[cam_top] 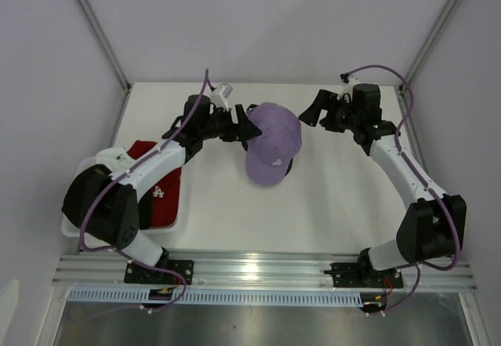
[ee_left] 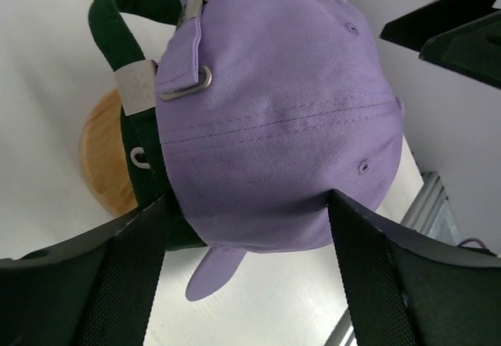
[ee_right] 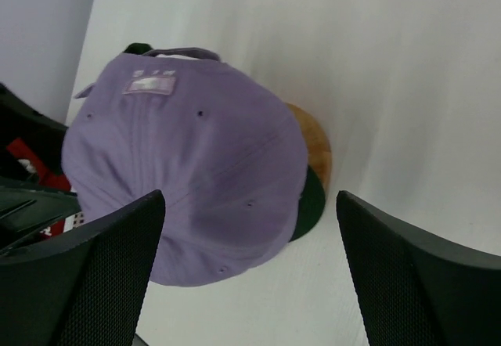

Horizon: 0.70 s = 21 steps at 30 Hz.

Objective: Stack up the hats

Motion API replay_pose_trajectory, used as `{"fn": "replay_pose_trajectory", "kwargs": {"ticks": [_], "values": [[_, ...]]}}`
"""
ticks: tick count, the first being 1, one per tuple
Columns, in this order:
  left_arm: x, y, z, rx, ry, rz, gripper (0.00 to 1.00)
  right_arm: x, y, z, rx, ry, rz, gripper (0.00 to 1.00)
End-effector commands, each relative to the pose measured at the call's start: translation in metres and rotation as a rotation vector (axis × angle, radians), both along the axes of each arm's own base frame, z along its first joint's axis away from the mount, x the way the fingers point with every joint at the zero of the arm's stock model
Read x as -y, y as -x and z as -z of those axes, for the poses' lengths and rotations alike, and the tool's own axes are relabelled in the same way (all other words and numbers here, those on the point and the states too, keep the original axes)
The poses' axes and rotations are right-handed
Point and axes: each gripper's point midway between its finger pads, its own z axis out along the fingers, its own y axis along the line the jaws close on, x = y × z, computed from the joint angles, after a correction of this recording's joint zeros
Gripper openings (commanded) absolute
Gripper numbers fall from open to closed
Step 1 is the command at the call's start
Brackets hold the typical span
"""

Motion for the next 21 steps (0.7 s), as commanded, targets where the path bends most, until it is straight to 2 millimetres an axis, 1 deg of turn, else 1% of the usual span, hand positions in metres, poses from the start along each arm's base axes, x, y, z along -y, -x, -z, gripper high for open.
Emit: {"fn": "replay_pose_trajectory", "kwargs": {"ticks": [1,2,5,6,8,9,10,11,14,15,17,18,19,20,21], "values": [[0.014,-0.008,-0.020,0.036,0.079,0.036,0.81,-0.032,-0.002,-0.027,0.095,-0.061,-0.101,0.92],[0.013,-0.009,-0.020,0.035,0.080,0.034,0.77,-0.039,-0.003,-0.021,0.080,-0.061,-0.113,0.91],[0.011,-0.011,-0.019,0.037,0.074,0.015,0.65,-0.048,-0.005,-0.018,0.075,-0.071,-0.127,0.89],[0.010,-0.011,-0.019,0.038,0.072,0.009,0.56,-0.050,-0.006,-0.015,0.068,-0.074,-0.131,0.88],[0.008,-0.011,-0.022,0.049,0.076,-0.005,0.46,-0.057,-0.005,-0.014,0.067,-0.087,-0.143,0.84],[0.007,-0.013,-0.022,0.052,0.074,-0.018,0.36,-0.060,-0.006,-0.014,0.066,-0.091,-0.150,0.81],[0.006,-0.013,-0.022,0.052,0.075,-0.025,0.31,-0.064,-0.005,-0.012,0.060,-0.094,-0.159,0.77],[0.005,-0.014,-0.022,0.052,0.075,-0.032,0.21,-0.067,-0.005,-0.013,0.063,-0.097,-0.166,0.75],[0.002,-0.018,-0.019,0.042,0.078,-0.067,0.08,-0.074,-0.007,-0.013,0.063,-0.098,-0.180,0.59],[0.000,-0.018,-0.016,0.027,0.082,-0.083,0.01,-0.075,-0.008,-0.019,0.075,-0.098,-0.183,0.45],[0.000,-0.018,-0.014,0.023,0.093,-0.085,0.01,-0.076,-0.009,-0.022,0.077,-0.093,-0.181,0.36],[-0.001,-0.017,-0.015,0.019,0.100,-0.088,0.01,-0.076,-0.009,-0.025,0.083,-0.089,-0.179,0.28],[0.000,-0.017,-0.016,0.016,0.106,-0.084,0.01,-0.075,-0.011,-0.032,0.097,-0.082,-0.168,0.25],[0.001,-0.016,-0.016,0.014,0.111,-0.081,0.01,-0.074,-0.011,-0.036,0.102,-0.081,-0.163,0.25],[0.002,-0.015,-0.018,0.008,0.122,-0.078,0.01,-0.073,-0.012,-0.041,0.114,-0.074,-0.157,0.17]]}}
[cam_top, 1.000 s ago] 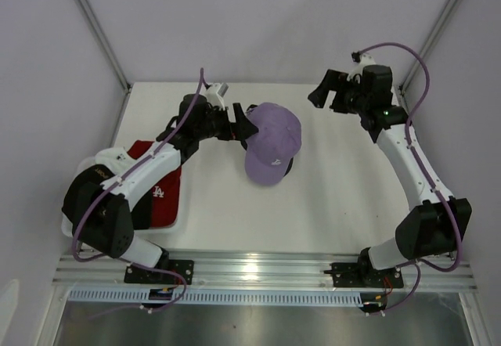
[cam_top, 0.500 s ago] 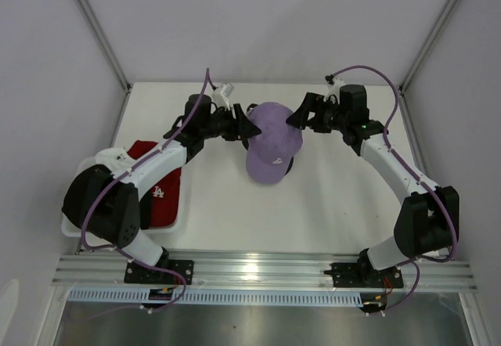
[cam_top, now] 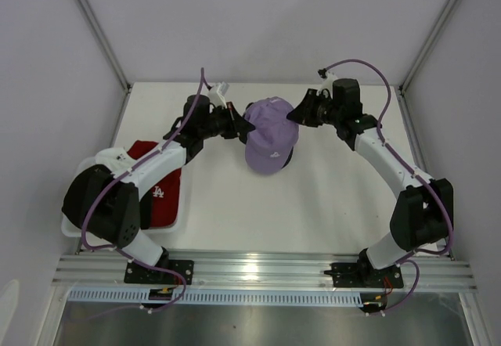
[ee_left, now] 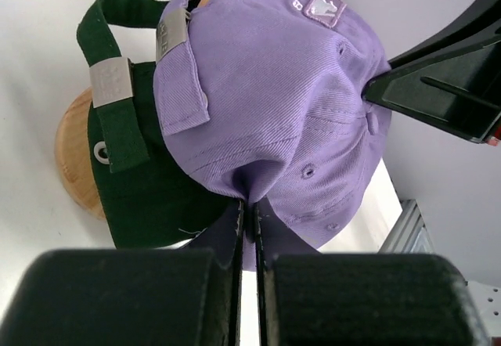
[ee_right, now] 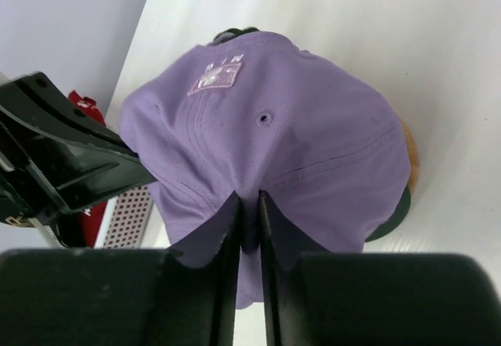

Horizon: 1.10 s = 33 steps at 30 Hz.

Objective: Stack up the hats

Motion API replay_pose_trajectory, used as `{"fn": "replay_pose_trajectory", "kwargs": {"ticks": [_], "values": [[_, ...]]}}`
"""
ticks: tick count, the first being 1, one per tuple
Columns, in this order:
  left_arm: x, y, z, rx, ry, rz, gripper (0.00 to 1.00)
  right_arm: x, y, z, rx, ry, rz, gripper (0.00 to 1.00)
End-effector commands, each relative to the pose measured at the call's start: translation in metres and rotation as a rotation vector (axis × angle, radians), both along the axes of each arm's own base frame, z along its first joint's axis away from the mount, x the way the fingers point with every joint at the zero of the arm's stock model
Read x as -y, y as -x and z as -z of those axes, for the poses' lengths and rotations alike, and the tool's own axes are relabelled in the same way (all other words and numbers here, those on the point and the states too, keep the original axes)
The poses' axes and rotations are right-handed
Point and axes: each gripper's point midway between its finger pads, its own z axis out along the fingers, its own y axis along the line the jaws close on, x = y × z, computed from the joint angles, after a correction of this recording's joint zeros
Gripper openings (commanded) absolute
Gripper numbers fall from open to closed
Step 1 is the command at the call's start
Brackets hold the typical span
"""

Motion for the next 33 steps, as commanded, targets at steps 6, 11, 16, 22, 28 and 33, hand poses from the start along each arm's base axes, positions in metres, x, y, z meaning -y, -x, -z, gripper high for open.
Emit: {"fn": "replay_pose_trajectory", "kwargs": {"ticks": [6,11,16,22,28,33], "values": [[0.000,0.007,-0.015,-0.003,0.085,-0.018,0.01,-0.019,-0.006,-0.069,0.166,-0.020,-0.017,0.04],[-0.010,0.011,-0.007,-0.024,0.062,-0.066,0.03,-0.030,-0.013,-0.077,0.182,-0.006,-0.022,0.01],[-0.016,0.002,0.006,-0.039,0.024,-0.113,0.12,-0.030,-0.035,-0.047,0.110,0.063,0.017,0.10],[-0.019,-0.003,0.032,-0.109,-0.031,-0.133,0.20,-0.031,-0.050,-0.017,0.048,0.118,0.023,0.28],[-0.030,0.012,0.023,-0.044,-0.027,-0.139,0.62,-0.028,-0.051,0.004,0.011,0.156,0.019,0.46],[-0.034,0.016,0.027,-0.036,-0.062,-0.131,0.67,-0.028,-0.049,0.008,-0.002,0.160,-0.001,0.56]]}}
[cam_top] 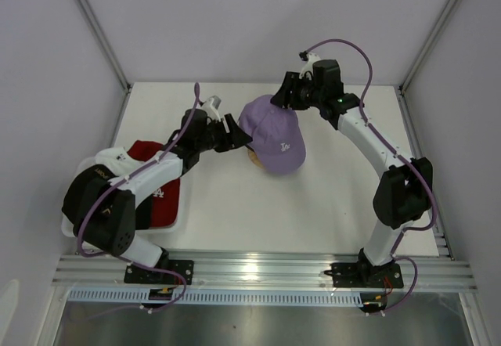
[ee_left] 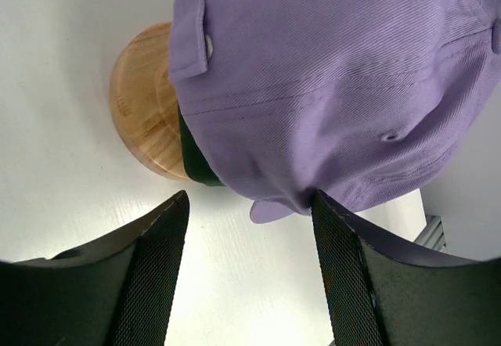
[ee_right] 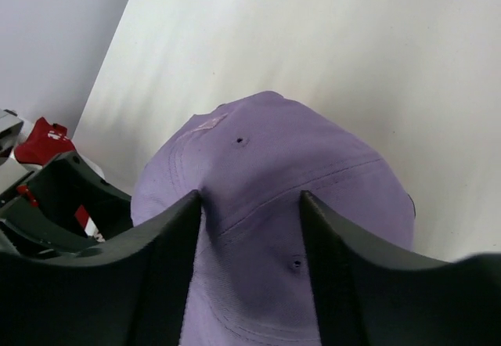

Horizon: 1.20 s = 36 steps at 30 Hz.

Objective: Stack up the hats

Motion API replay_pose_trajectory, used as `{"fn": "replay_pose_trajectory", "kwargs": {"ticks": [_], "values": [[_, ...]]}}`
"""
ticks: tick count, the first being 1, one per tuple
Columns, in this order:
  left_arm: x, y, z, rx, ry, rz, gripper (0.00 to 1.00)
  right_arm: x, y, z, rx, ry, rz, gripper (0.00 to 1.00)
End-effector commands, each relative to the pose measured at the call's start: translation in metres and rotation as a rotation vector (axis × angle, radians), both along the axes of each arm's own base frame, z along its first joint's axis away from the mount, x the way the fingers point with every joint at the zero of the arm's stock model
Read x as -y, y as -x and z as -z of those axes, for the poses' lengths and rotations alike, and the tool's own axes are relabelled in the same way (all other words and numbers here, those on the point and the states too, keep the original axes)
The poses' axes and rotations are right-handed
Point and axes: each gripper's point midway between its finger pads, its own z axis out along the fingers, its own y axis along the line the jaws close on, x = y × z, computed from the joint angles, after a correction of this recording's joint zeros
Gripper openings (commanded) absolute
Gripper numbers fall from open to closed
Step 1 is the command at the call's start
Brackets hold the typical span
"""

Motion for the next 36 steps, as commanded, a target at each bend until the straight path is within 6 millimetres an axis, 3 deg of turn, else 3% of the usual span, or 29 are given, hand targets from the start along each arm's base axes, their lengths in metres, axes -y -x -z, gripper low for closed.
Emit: {"fn": "replay_pose_trajectory", "kwargs": {"ticks": [1,5,7,8,9,11,12,13,16,18,20,21,22,25,26,28,31,32,36], "values": [[-0.007,-0.001,-0.015,0.061,-0.021,-0.003,0.67,0.005,0.001,0.022,-0.051,0.060,-0.012,0.60],[-0.010,0.002,-0.019,0.080,-0.033,-0.003,0.70,0.008,0.005,-0.002,0.008,0.064,-0.033,0.80],[-0.013,0.001,-0.031,0.112,-0.045,-0.010,0.80,0.014,0.009,-0.029,0.060,0.064,-0.027,0.86],[-0.017,0.001,-0.042,0.140,-0.066,-0.013,0.84,0.018,0.010,-0.040,0.088,0.073,-0.025,0.94],[-0.019,0.001,-0.051,0.153,-0.079,-0.014,0.87,0.026,0.012,-0.062,0.127,0.068,-0.013,0.97],[-0.027,0.005,-0.058,0.167,-0.120,-0.016,0.93,0.037,0.014,-0.085,0.171,0.062,0.007,1.00],[-0.033,0.004,-0.079,0.213,-0.122,-0.043,0.96,0.042,0.015,-0.094,0.191,0.060,0.016,0.99],[-0.038,0.005,-0.085,0.227,-0.135,-0.057,1.00,0.051,0.019,-0.113,0.233,0.055,0.032,1.00],[-0.066,0.012,-0.115,0.288,-0.207,-0.151,0.99,0.071,0.027,-0.130,0.272,0.081,0.088,0.99],[-0.089,0.026,-0.132,0.294,-0.260,-0.221,1.00,0.079,0.031,-0.130,0.282,0.108,0.103,0.99],[-0.124,0.032,-0.138,0.269,-0.341,-0.375,1.00,0.084,0.036,-0.123,0.277,0.121,0.113,0.99],[-0.138,0.047,-0.123,0.198,-0.401,-0.403,0.99,0.083,0.038,-0.118,0.272,0.120,0.108,0.99],[-0.157,0.059,-0.128,0.197,-0.435,-0.470,1.00,0.083,0.038,-0.115,0.273,0.117,0.105,0.99],[-0.200,0.099,-0.104,0.082,-0.588,-0.572,0.99,0.077,0.041,-0.098,0.266,0.085,0.080,1.00],[-0.223,0.108,-0.100,0.055,-0.645,-0.673,0.99,0.073,0.041,-0.093,0.265,0.069,0.063,0.99],[-0.245,0.130,-0.091,-0.013,-0.699,-0.741,0.99,0.069,0.042,-0.089,0.253,0.045,0.045,0.99],[-0.274,0.154,-0.086,-0.036,-0.605,-0.969,0.99,0.056,0.048,-0.087,0.247,-0.015,-0.020,0.99],[-0.285,0.163,-0.090,-0.015,-0.498,-1.085,0.99,0.051,0.049,-0.088,0.254,-0.038,-0.043,0.99],[-0.304,0.162,-0.103,0.060,-0.348,-1.223,1.00,0.046,0.050,-0.077,0.219,-0.066,-0.060,0.99]]}}
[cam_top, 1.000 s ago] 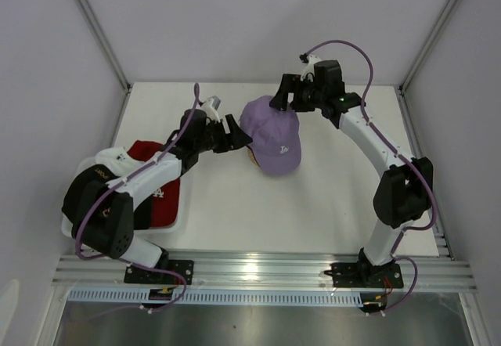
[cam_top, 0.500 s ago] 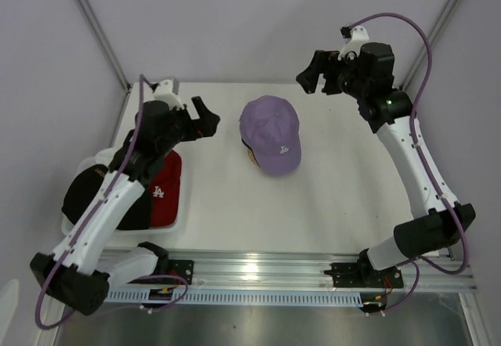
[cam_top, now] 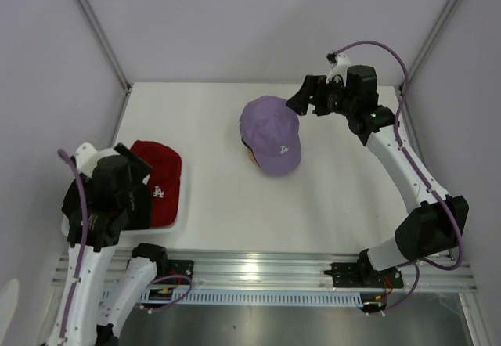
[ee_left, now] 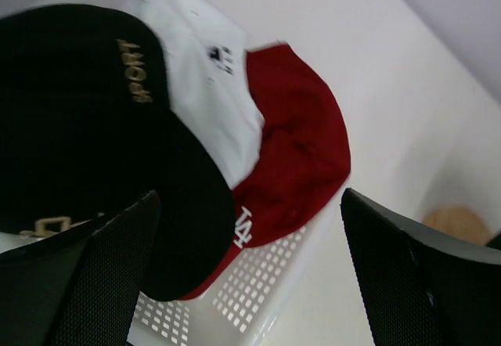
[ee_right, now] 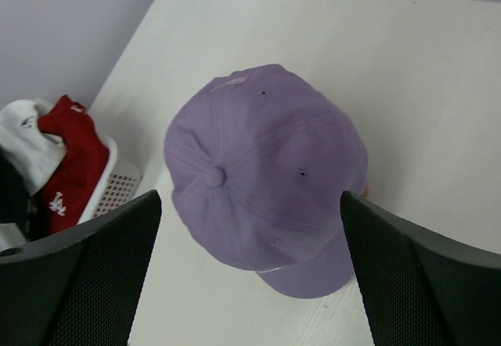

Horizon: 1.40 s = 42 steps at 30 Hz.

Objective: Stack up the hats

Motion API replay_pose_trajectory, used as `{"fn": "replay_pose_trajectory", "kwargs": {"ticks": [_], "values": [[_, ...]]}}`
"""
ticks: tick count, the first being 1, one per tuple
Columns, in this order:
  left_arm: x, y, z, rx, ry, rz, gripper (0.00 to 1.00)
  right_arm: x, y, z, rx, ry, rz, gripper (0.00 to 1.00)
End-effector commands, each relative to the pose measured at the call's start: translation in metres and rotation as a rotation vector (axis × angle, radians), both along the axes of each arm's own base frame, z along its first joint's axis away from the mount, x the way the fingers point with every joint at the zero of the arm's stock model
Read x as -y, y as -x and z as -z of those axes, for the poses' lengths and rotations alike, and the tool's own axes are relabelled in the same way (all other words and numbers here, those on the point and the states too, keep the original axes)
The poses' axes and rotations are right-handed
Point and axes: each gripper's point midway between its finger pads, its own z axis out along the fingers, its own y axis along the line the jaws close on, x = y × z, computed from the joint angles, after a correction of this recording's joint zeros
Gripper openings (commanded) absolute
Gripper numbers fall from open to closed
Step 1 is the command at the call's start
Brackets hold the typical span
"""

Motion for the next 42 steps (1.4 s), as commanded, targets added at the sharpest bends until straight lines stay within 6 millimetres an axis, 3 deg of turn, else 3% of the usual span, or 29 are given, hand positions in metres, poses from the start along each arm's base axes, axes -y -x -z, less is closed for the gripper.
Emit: {"fn": "replay_pose_trajectory", "kwargs": {"ticks": [1,3,5,9,13,18,20,22,23,24,26,27,30,31,33,34,38,40,41,42], "values": [[-0.036,0.006,-0.014,0.137,0.072,-0.241,0.99,-0.017,0.003,-0.027,0.067,-0.097,-0.086,0.99],[-0.036,-0.002,-0.004,0.086,0.126,-0.256,0.99,-0.025,0.008,-0.032,0.073,-0.136,-0.133,0.99],[-0.050,0.001,0.005,0.068,0.175,-0.367,1.00,-0.032,0.016,-0.036,0.077,-0.166,-0.186,0.99],[-0.070,0.025,0.026,0.016,0.206,-0.589,0.99,-0.044,0.026,-0.043,0.105,-0.158,-0.226,0.99],[-0.090,0.047,0.029,0.048,0.252,-0.770,1.00,-0.061,0.036,-0.046,0.120,-0.148,-0.281,1.00],[-0.089,0.030,-0.001,0.159,0.234,-0.620,0.99,-0.087,0.053,-0.065,0.153,-0.157,-0.364,0.99],[-0.080,0.015,-0.026,0.254,0.211,-0.482,0.99,-0.098,0.060,-0.070,0.181,-0.131,-0.383,0.99],[-0.075,0.002,-0.050,0.310,0.129,-0.346,1.00,-0.121,0.073,-0.077,0.207,-0.114,-0.433,1.00],[-0.062,-0.004,-0.058,0.329,0.126,-0.247,0.99,-0.130,0.077,-0.078,0.206,-0.117,-0.456,1.00],[-0.059,-0.005,-0.063,0.336,0.117,-0.222,0.99,-0.151,0.087,-0.080,0.201,-0.124,-0.505,0.99],[-0.063,-0.002,-0.065,0.335,0.104,-0.244,1.00,-0.179,0.102,-0.075,0.164,-0.136,-0.579,1.00],[-0.066,0.000,-0.066,0.335,0.094,-0.258,1.00,-0.207,0.119,-0.062,0.124,-0.146,-0.663,0.99],[-0.066,-0.002,-0.070,0.336,0.054,-0.226,1.00,-0.252,0.146,-0.044,0.037,-0.220,-0.776,0.95],[-0.063,-0.004,-0.066,0.323,0.052,-0.205,1.00,-0.280,0.157,-0.022,-0.005,-0.227,-0.823,0.93],[-0.058,-0.009,-0.058,0.293,0.058,-0.162,1.00,-0.306,0.166,0.003,-0.091,-0.226,-0.831,0.86],[-0.058,-0.009,-0.055,0.282,0.058,-0.160,1.00,-0.329,0.177,0.027,-0.146,-0.213,-0.863,0.84],[-0.062,-0.008,-0.039,0.230,0.042,-0.174,1.00,-0.362,0.196,0.068,-0.263,-0.241,-0.856,0.74],[-0.067,-0.004,-0.039,0.226,0.025,-0.196,0.99,-0.374,0.209,0.067,-0.261,-0.294,-0.856,0.73],[-0.067,-0.003,-0.039,0.227,0.016,-0.199,1.00,-0.375,0.215,0.079,-0.285,-0.299,-0.853,0.73],[-0.068,-0.003,-0.041,0.231,0.013,-0.201,0.99,-0.380,0.218,0.072,-0.255,-0.342,-0.855,0.73]]}}
